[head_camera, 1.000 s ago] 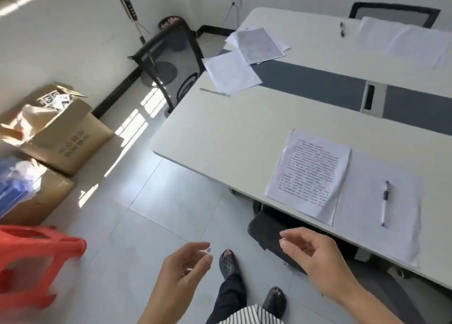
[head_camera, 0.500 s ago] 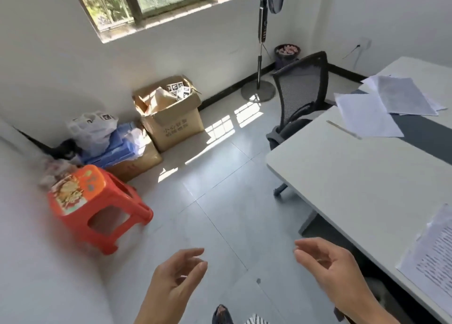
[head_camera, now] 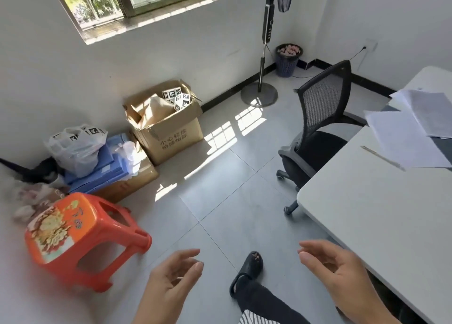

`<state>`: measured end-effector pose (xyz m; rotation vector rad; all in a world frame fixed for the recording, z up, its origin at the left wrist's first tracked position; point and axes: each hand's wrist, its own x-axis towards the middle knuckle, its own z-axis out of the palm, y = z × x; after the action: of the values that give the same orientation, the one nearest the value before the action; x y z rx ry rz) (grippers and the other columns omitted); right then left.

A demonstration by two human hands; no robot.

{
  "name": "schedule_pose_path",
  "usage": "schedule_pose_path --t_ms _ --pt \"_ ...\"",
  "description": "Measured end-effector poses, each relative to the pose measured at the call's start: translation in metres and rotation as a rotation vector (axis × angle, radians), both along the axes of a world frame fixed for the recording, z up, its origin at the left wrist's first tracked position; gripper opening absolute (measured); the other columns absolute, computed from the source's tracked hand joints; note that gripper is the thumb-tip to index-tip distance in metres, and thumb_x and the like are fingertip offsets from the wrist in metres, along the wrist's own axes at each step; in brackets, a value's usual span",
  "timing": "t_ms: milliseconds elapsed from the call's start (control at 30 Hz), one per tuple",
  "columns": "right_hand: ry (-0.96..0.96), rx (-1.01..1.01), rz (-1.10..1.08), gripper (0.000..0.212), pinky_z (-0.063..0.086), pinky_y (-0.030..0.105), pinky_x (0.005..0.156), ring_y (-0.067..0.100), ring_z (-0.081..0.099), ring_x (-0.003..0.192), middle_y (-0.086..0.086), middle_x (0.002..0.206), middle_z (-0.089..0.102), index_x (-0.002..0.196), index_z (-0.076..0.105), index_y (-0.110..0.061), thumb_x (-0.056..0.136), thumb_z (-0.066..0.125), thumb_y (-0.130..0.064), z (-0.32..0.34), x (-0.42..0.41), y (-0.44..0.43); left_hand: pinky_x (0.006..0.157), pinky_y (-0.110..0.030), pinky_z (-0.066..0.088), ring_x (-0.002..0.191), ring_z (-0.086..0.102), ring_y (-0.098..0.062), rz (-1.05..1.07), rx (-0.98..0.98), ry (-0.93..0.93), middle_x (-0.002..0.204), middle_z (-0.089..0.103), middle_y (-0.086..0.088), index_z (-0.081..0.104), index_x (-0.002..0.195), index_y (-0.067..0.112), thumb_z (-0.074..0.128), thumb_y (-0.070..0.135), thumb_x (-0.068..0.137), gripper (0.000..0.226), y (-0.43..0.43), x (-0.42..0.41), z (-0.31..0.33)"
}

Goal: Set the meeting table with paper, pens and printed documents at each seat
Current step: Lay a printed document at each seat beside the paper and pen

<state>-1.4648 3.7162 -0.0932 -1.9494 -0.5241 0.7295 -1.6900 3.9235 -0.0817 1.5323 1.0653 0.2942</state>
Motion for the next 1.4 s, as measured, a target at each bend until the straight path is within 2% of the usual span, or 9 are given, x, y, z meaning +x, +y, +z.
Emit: schedule_pose_path --t_ms 133,233,500,600,733,833,1067,1200,1400 --pt "-0.002 0.017 -0.010 0.026 0.054 0.018 0.073 0.002 0.070 0.077 -0.013 0.083 0.077 0.085 0.075 -0.039 0.079 0.078 -0.014 -0.010 0.054 0.079 0.070 -0.030 0.055 0.079 0.072 -0.023 0.005 0.035 0.016 0.085 0.076 -0.009 0.072 0.094 0.020 0.071 0.023 0.074 0.021 0.076 0.050 0.000" --pt "-0.008 0.043 0.021 0.019 0.055 0.022 0.076 0.001 0.069 0.080 -0.016 0.085 0.076 0.086 0.075 -0.035 0.080 0.077 -0.018 0.003 0.098 0.147 0.076 -0.038 0.055 0.079 0.072 -0.023 -0.018 0.050 0.037 0.085 0.076 -0.008 0.074 0.090 0.021 0.073 0.012 0.080 0.014 0.140 0.090 0.018" --pt "-0.097 0.114 0.097 0.016 0.053 0.017 0.072 0.001 0.068 0.085 -0.017 0.090 0.075 0.096 0.073 -0.032 0.083 0.074 -0.023 0.040 0.215 0.297 0.074 -0.034 0.056 0.079 0.073 -0.018 -0.030 0.082 -0.033 0.086 0.077 -0.005 0.070 0.098 0.017 0.069 0.022 0.075 0.024 0.269 0.210 0.042" --pt "-0.084 0.106 0.029 0.016 0.053 0.018 0.073 0.002 0.068 0.086 -0.016 0.091 0.075 0.096 0.073 -0.032 0.084 0.074 -0.021 0.034 0.250 0.335 0.073 -0.033 0.055 0.079 0.073 -0.019 -0.072 0.007 -0.010 0.085 0.077 -0.004 0.070 0.097 0.017 0.069 0.011 0.082 0.016 0.322 0.256 0.025" --pt "-0.054 0.066 -0.157 0.015 0.054 0.028 0.077 0.004 0.068 0.085 -0.014 0.090 0.074 0.094 0.074 -0.030 0.083 0.074 -0.019 0.012 0.298 0.379 0.071 -0.038 0.052 0.078 0.071 -0.027 -0.121 -0.009 -0.047 0.082 0.076 -0.009 0.076 0.084 0.026 0.079 0.024 0.073 0.011 0.406 0.329 0.006" --pt "-0.036 0.035 -0.321 0.016 0.056 0.035 0.083 0.006 0.069 0.086 -0.013 0.090 0.075 0.094 0.074 -0.030 0.083 0.075 -0.019 0.006 0.332 0.411 0.069 -0.034 0.055 0.078 0.071 -0.030 -0.259 0.013 -0.065 0.080 0.076 -0.011 0.074 0.088 0.018 0.070 0.009 0.078 0.013 0.473 0.397 0.005" --pt "-0.053 0.027 -0.568 0.018 0.053 0.021 0.080 0.000 0.067 0.091 -0.018 0.097 0.073 0.101 0.071 -0.031 0.084 0.072 -0.026 0.029 0.401 0.467 0.082 -0.044 0.058 0.083 0.074 -0.019 -0.690 0.086 -0.100 0.089 0.077 -0.006 0.072 0.093 0.039 0.071 0.046 0.075 0.020 0.577 0.572 0.034" --pt "-0.048 0.016 -0.732 0.020 0.056 0.021 0.077 0.004 0.069 0.087 -0.016 0.096 0.074 0.100 0.072 -0.031 0.083 0.072 -0.021 0.019 0.440 0.475 0.078 -0.038 0.056 0.084 0.073 -0.017 -0.826 0.079 -0.118 0.089 0.077 -0.001 0.071 0.094 0.040 0.070 0.075 0.052 0.055 0.583 0.670 0.033" --pt "-0.034 0.039 -0.902 0.021 0.055 0.017 0.076 0.003 0.070 0.085 -0.014 0.093 0.074 0.098 0.071 -0.032 0.083 0.073 -0.017 -0.002 0.550 0.477 0.080 -0.039 0.057 0.086 0.073 -0.017 -0.972 0.055 -0.083 0.090 0.077 0.000 0.073 0.096 0.034 0.070 0.064 0.055 0.051 0.575 0.807 0.023"
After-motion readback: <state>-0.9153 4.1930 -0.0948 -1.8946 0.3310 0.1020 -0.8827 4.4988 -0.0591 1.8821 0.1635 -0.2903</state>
